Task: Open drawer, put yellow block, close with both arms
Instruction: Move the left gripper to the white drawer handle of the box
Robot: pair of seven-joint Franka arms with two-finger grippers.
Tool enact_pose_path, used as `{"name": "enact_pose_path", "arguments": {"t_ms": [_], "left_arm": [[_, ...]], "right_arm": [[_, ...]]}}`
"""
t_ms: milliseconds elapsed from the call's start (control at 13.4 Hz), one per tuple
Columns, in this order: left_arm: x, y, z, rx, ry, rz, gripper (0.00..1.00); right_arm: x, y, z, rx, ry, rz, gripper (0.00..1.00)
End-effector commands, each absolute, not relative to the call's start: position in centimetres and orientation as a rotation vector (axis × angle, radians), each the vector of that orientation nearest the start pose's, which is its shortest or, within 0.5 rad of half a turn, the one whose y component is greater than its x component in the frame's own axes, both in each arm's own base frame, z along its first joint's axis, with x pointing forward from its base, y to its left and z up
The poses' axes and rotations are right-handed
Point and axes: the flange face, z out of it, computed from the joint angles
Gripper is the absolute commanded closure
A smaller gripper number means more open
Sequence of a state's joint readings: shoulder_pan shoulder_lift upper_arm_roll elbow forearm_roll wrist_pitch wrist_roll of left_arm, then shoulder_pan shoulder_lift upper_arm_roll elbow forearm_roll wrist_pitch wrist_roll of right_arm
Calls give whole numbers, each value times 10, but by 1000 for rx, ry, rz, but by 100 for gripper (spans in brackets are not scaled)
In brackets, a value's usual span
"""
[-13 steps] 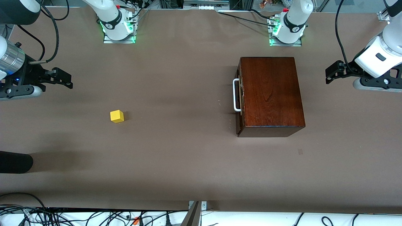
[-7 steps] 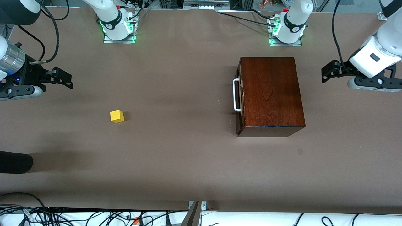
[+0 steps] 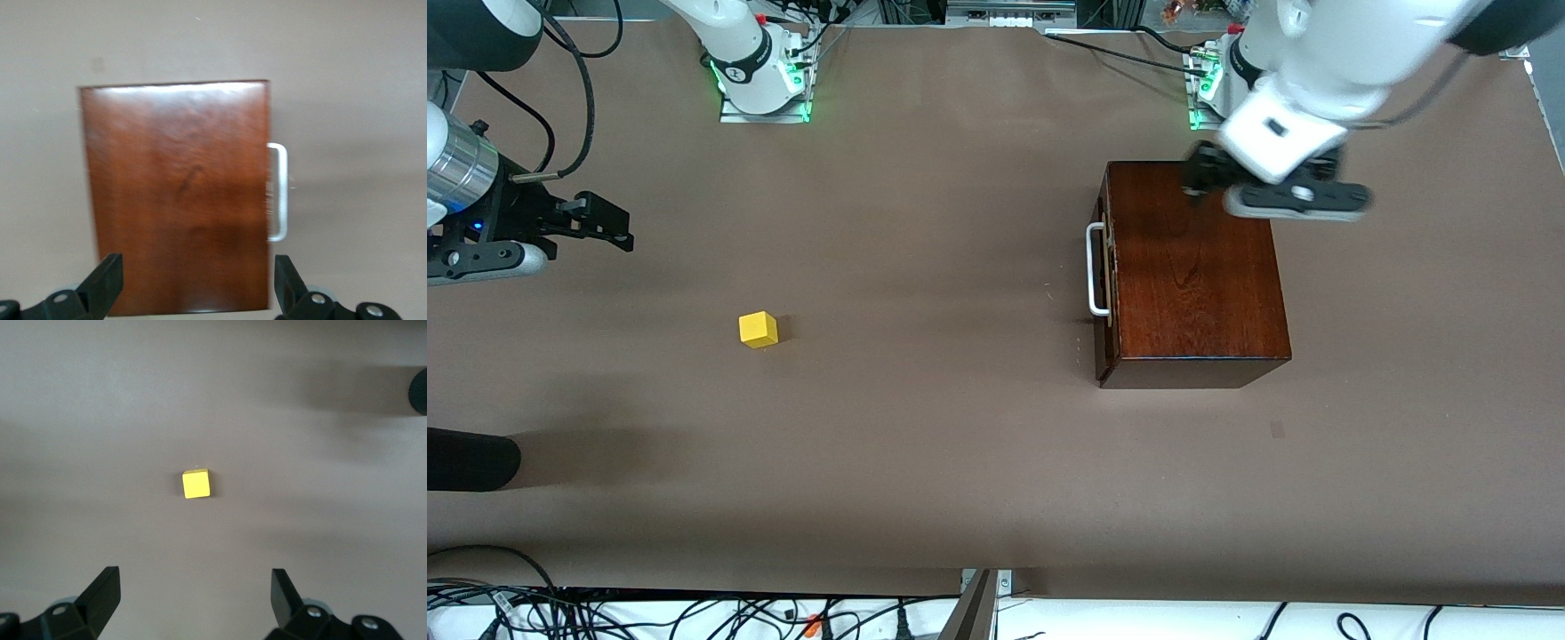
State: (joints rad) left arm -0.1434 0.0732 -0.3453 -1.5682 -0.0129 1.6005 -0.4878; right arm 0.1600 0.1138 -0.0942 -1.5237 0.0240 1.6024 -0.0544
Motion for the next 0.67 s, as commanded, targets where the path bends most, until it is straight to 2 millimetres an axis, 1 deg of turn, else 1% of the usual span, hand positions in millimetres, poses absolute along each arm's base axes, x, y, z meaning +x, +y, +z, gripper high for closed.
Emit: {"name": "enact_pose_path", "arguments": {"t_ms": [0, 149, 223, 298, 446, 521, 595], "left_arm": [[497, -323, 581, -3153, -42, 53, 0], [482, -371, 568, -3123, -71, 45, 0], [471, -396, 560, -3102, -60, 29, 0], [464, -411, 550, -3082, -54, 32, 0], [467, -418, 533, -3069, -64, 62, 0], [465, -425, 523, -3054, -38, 58, 0], [468, -430, 512, -3037, -26, 33, 0]], "right_arm": [[590, 44, 585, -3118, -185, 42, 0], [590, 45, 585, -3117, -187, 43, 0], [590, 44, 585, -3118, -185, 42, 0], [590, 44, 584, -3118, -185, 45, 0], [591, 44, 585, -3118, -185, 42, 0], [591, 44, 585, -3118, -185, 42, 0], [590, 44, 584, -3118, -185, 45, 0]]}}
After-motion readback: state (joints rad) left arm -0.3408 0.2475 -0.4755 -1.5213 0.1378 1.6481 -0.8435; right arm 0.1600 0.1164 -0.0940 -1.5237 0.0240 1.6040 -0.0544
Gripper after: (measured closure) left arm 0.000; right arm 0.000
